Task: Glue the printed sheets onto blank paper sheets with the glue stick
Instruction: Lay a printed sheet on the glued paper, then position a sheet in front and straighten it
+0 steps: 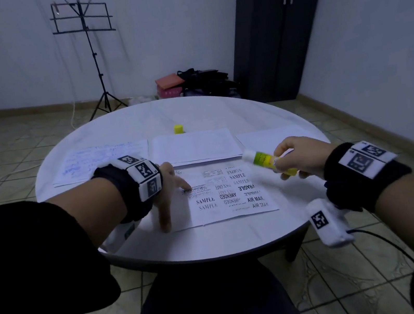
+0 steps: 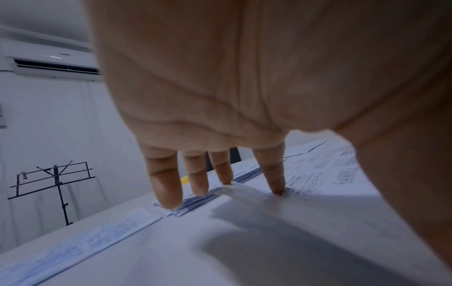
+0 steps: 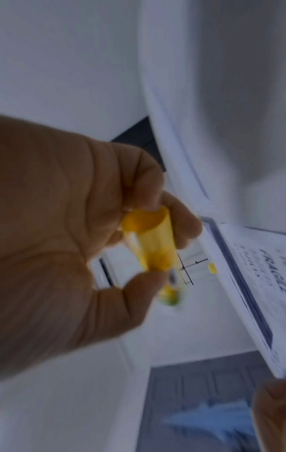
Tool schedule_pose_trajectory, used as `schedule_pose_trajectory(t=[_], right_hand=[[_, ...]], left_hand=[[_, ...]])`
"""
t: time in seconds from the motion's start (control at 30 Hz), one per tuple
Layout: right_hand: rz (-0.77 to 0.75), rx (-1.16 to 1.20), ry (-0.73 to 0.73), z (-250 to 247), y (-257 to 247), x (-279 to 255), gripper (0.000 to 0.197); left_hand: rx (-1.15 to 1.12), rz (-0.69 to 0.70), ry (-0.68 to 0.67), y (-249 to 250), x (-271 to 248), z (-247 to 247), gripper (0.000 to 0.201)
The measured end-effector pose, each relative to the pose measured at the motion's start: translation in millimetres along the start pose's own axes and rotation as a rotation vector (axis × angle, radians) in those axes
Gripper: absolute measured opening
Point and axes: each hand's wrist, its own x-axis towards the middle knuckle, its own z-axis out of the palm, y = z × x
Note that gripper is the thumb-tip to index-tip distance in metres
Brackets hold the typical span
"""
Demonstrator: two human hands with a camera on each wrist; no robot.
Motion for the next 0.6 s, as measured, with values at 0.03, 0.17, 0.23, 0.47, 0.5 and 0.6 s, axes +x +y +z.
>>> schedule_pose_trajectory(t=[0.03, 0.17, 0.23, 0.47, 0.5, 0.6], right_hand=[[0.03, 0.093, 0.003, 3, 3, 6, 0.029], [0.096, 0.183, 0.012, 18, 7, 28, 0.037], [0.104, 0.092, 0.046, 20, 6, 34, 0.032], [0.149, -0.102, 0.026, 19, 4, 37, 0.032], [0.14, -0.121, 0.024, 18, 3, 37, 0.03], [0.152, -0.199, -0.031, 13, 5, 36, 0.025]], left_hand=[[-0.001, -0.008, -0.003, 0, -1, -1, 0.105], [-0.017, -0.016, -0.018, 0, -3, -2, 0.107], [-0.023, 0.002, -0.02, 1, -2, -2, 0.106], [-0.075, -0.015, -0.018, 5, -1, 2, 0.093], [-0.071, -0.015, -0.019, 7, -2, 1, 0.09], [-0.073, -0.018, -0.023, 8, -3, -1, 0.081]])
